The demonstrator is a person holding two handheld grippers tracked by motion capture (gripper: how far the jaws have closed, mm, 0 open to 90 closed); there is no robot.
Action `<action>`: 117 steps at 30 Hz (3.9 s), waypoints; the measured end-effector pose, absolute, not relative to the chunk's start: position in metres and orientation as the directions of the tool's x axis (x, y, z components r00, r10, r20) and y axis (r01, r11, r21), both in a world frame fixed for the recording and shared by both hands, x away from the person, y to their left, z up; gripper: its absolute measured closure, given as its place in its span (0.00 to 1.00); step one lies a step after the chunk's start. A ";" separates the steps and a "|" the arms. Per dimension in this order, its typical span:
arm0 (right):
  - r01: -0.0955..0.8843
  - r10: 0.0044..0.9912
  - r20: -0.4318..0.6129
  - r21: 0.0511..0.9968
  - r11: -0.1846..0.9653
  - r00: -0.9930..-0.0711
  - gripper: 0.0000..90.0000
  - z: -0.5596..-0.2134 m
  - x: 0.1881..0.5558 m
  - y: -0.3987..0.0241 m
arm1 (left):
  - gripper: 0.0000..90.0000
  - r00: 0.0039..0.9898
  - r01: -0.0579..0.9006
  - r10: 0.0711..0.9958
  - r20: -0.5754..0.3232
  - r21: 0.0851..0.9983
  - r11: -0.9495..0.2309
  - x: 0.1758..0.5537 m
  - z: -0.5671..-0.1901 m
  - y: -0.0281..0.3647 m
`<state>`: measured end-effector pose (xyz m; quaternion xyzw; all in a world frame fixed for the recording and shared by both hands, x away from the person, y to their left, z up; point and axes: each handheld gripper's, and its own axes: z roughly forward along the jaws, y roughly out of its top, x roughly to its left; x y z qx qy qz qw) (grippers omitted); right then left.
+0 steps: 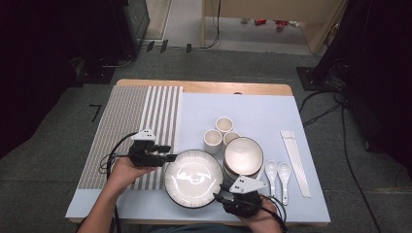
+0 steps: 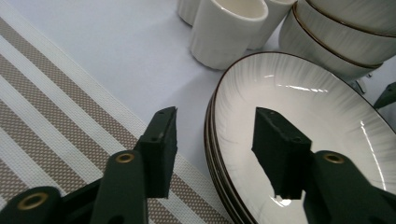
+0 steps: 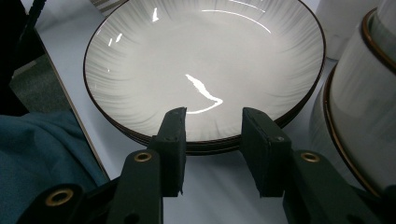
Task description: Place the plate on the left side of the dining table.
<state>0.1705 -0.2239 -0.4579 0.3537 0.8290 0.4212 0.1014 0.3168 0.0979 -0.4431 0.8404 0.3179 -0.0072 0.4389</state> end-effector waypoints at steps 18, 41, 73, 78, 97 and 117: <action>0.491 0.670 0.115 0.771 0.406 -0.734 0.78 -0.461 0.165 -0.224 | 0.77 0.812 0.545 0.502 -0.298 0.695 -0.469 0.315 -0.446 0.088; 0.495 0.676 0.120 0.774 0.395 -0.727 0.82 -0.463 0.167 -0.221 | 0.75 0.788 0.574 0.525 -0.321 0.690 -0.441 0.318 -0.442 0.088; 0.487 0.673 0.132 0.792 0.370 -0.727 0.82 -0.468 0.169 -0.218 | 0.82 0.747 0.616 0.578 -0.328 0.668 -0.418 0.325 -0.436 0.080; 0.486 0.673 0.133 0.793 0.368 -0.728 0.82 -0.469 0.169 -0.218 | 0.84 0.744 0.624 0.579 -0.333 0.657 -0.423 0.327 -0.436 0.079; 0.482 0.668 0.138 0.798 0.363 -0.731 0.82 -0.474 0.171 -0.218 | 0.77 0.697 0.709 0.564 -0.444 0.545 -0.448 0.331 -0.437 0.069; 0.458 0.657 0.117 0.805 0.376 -0.744 0.80 -0.479 0.172 -0.218 | 0.80 0.608 0.793 0.514 -0.605 0.440 -0.420 0.331 -0.440 0.066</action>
